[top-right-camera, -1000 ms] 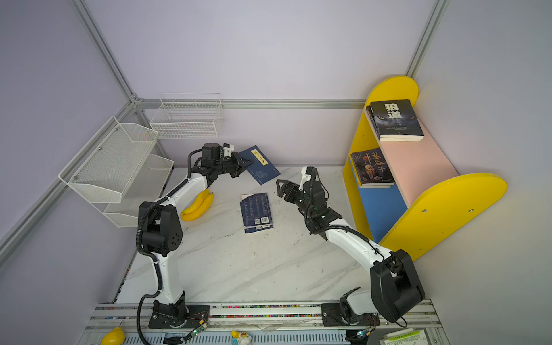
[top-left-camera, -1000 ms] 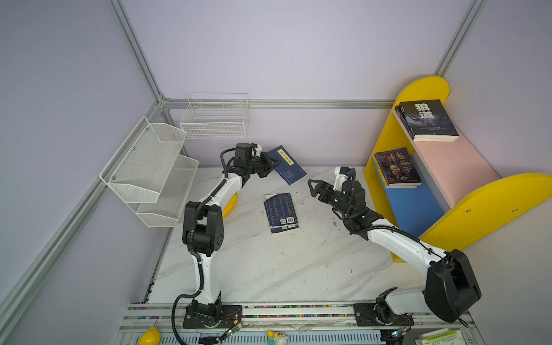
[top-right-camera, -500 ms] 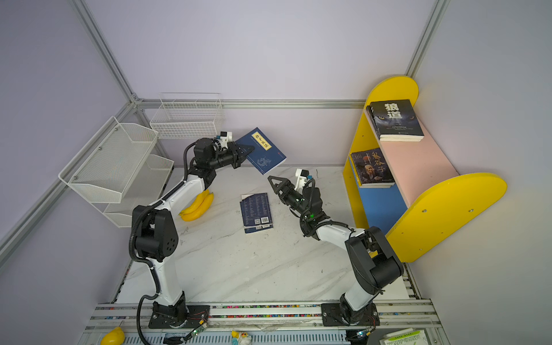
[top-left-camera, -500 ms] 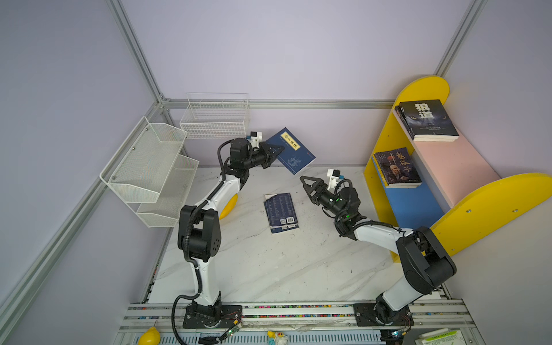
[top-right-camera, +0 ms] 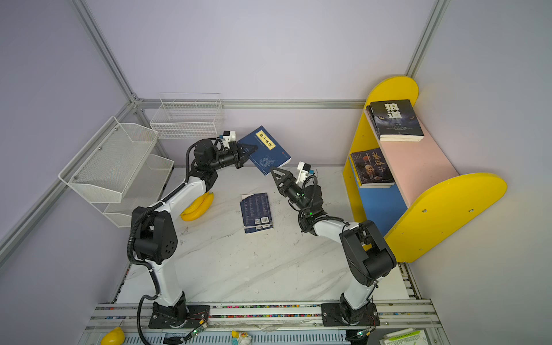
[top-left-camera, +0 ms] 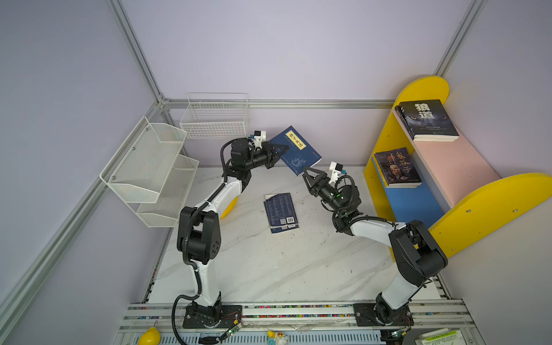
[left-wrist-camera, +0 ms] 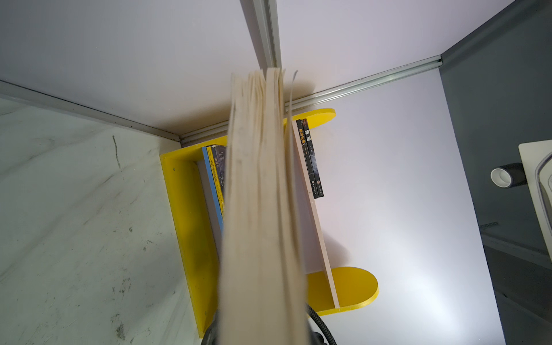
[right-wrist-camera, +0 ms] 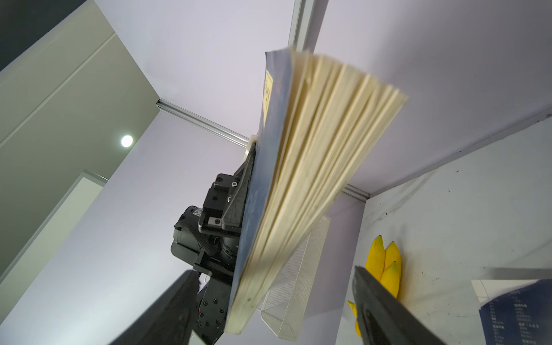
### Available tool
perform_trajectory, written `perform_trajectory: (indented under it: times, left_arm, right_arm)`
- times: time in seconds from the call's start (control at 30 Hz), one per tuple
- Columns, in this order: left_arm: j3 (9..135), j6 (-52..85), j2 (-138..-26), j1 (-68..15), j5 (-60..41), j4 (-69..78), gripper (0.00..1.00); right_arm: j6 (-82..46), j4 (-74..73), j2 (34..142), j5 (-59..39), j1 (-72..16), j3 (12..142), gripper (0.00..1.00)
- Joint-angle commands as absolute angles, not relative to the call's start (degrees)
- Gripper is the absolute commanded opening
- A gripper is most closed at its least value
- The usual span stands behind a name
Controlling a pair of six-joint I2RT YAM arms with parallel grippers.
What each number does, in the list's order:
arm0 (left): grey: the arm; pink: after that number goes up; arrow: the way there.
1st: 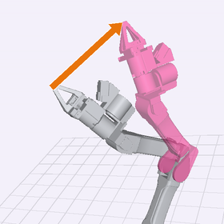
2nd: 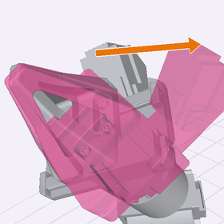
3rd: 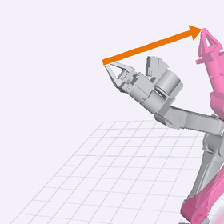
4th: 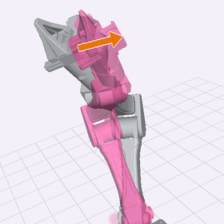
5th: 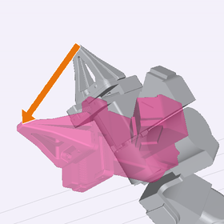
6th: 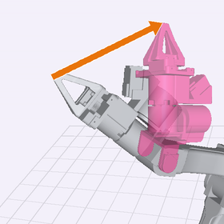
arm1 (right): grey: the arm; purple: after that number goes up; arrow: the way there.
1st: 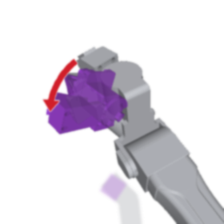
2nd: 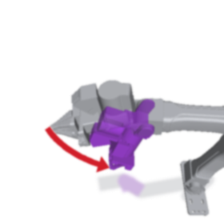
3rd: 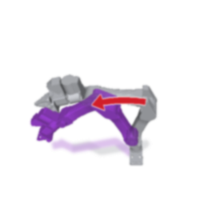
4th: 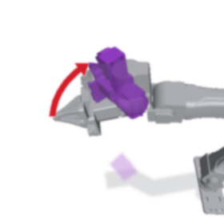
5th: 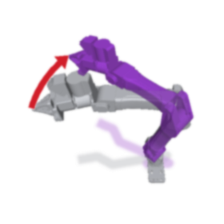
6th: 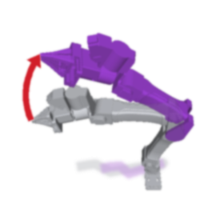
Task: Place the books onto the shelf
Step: 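Carry the blue book toward the shelf with the right gripper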
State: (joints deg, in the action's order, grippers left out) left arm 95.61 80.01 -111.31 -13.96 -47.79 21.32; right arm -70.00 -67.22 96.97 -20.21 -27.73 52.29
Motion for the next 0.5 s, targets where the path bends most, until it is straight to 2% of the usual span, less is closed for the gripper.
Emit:
perform_trajectory:
  times: [0.0,0.07,0.2,0.33,0.47]
  left_arm:
    - [94.09,80.85,-107.84,-14.15,-49.38,26.45,0.02]
    - [94.00,81.03,-107.84,-14.15,-49.72,26.46,0.02]
    - [93.87,81.39,-108.10,-14.39,-50.54,26.63,0.02]
    - [94.28,81.39,-108.65,-15.18,-51.51,26.50,0.03]
    - [94.75,81.74,-109.52,-16.06,-52.35,26.41,0.04]
  right_arm:
    - [-72.39,-71.86,97.23,-18.03,-26.92,53.32,0.76]
    - [-72.78,-71.92,96.87,-16.82,-26.64,52.78,0.72]
    - [-73.15,-71.83,97.17,-16.70,-26.15,53.25,0.55]
    - [-74.27,-71.81,99.29,-17.50,-26.08,54.82,0.47]
    - [-74.96,-71.65,100.27,-17.06,-26.07,54.93,0.35]
